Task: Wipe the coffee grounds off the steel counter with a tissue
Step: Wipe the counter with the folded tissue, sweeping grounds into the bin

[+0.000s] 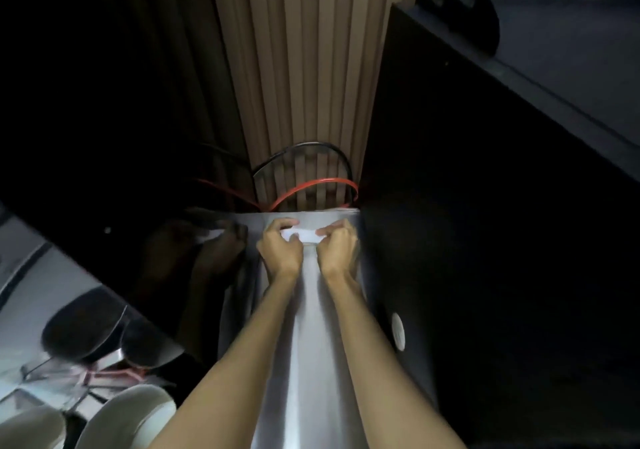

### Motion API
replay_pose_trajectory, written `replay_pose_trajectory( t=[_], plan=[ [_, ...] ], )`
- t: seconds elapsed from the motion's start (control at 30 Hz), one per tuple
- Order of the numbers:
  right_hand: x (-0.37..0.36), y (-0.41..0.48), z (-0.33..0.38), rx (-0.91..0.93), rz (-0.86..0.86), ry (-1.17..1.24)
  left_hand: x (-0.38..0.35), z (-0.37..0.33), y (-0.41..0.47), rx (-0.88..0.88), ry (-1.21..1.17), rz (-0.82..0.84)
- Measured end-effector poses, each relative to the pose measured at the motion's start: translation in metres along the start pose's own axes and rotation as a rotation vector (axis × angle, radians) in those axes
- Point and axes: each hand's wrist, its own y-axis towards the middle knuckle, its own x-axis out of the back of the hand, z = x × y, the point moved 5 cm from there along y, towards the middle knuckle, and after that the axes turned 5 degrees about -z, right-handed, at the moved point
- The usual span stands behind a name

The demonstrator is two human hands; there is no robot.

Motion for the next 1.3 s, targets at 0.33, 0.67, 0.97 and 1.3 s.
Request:
replay_pose_trajectory(
  t=[0.33,0.67,0.97,1.3],
  plan=[
    [-0.016,0.024,-0.017,0.120,-0.039,-0.270,-0.033,0.016,0.021,-0.198,0.295,0.011],
    [-0.019,0.010,-0.014,0.193,0.083,-0.136,-0.039,0.036,0.013,-0.384,0.509,0.230],
    [-0.013,-0.030,-0.033,0.290,0.173,-0.258,-0.023,0.044,-0.023,-0.360,0.796,0.571],
    [0.037,-0.122,-0.057,0.225,0.324,-0.352,0.039,0.053,-0.113,-0.331,0.756,0.655]
  ],
)
